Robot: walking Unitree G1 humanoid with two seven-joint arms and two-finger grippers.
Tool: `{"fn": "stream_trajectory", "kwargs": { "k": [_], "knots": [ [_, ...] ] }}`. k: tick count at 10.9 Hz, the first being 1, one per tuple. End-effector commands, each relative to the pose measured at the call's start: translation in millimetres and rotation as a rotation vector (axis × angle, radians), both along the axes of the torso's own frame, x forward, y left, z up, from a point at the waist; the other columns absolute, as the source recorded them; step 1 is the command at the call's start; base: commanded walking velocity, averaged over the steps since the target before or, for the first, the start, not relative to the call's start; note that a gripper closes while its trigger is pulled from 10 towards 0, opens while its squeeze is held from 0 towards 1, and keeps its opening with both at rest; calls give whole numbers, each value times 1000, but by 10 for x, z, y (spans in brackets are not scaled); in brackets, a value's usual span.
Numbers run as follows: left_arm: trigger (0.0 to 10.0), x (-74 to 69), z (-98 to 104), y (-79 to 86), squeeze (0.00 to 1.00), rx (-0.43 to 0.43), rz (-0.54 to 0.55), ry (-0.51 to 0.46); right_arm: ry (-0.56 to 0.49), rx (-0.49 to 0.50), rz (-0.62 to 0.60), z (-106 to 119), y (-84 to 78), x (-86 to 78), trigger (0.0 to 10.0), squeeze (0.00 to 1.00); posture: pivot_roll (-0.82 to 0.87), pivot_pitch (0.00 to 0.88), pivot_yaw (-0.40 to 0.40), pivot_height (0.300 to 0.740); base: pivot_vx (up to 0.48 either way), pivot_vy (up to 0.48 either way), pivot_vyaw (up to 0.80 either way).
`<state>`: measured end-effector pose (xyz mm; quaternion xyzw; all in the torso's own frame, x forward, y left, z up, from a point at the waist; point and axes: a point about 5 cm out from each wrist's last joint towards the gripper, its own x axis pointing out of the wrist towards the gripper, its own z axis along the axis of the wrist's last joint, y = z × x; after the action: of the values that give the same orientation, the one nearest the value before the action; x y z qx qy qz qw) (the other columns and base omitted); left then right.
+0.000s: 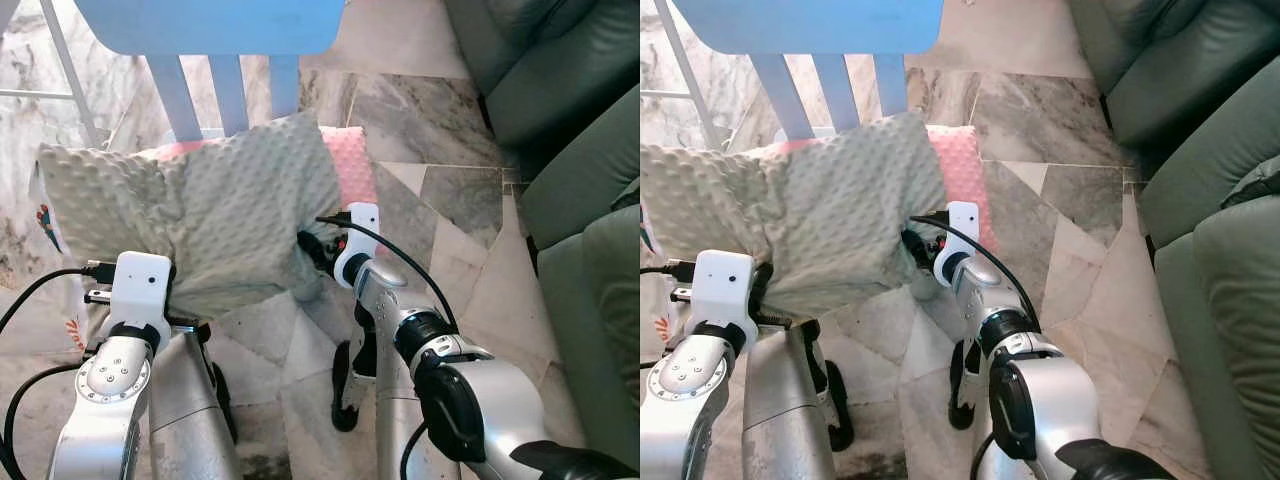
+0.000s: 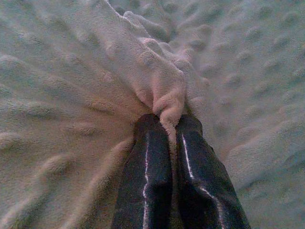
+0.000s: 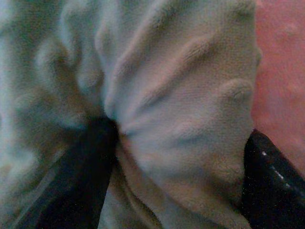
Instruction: Move the pillow to the sofa
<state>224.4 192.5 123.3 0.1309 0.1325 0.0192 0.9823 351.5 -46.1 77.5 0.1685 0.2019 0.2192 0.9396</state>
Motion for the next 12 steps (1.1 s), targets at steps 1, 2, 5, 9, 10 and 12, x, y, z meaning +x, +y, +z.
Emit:
{"fn": "stream_trajectory", "kwargs": {
  "k": [1, 2, 5, 9, 10, 12],
  "knots": [
    [10000, -36, -37, -78, 0, -32, -37, 27, 73, 13, 25, -141, 88, -109, 0, 0, 88, 428, -87, 525, 0, 0, 0],
    [10000, -10, -35, -87, 0, -36, -38, 25, 74, 15, 17, -137, 61, -98, 0, 0, 84, 425, -90, 525, 0, 0, 0],
    [10000, 9, -40, -100, 0, -43, -36, 19, 71, 21, 3, -119, 32, -75, 0, 0, 85, 415, -96, 525, 0, 0, 0],
    [10000, 116, -52, -124, 0, -57, -30, 1, 54, 12, 5, -89, -4, -45, 0, 0, 71, 374, -102, 525, 0, 0, 0],
    [10000, 183, -76, -140, 0, -61, -30, -2, 44, 2, 3, -68, -33, -24, 0, 0, 63, 342, -103, 525, 0, 0, 0],
    [10000, 376, -42, -194, 0, -63, -21, -63, -73, -103, 32, 19, -165, 45, 0, 0, 61, 249, -101, 525, 0, 0, 0]
  ]
}}
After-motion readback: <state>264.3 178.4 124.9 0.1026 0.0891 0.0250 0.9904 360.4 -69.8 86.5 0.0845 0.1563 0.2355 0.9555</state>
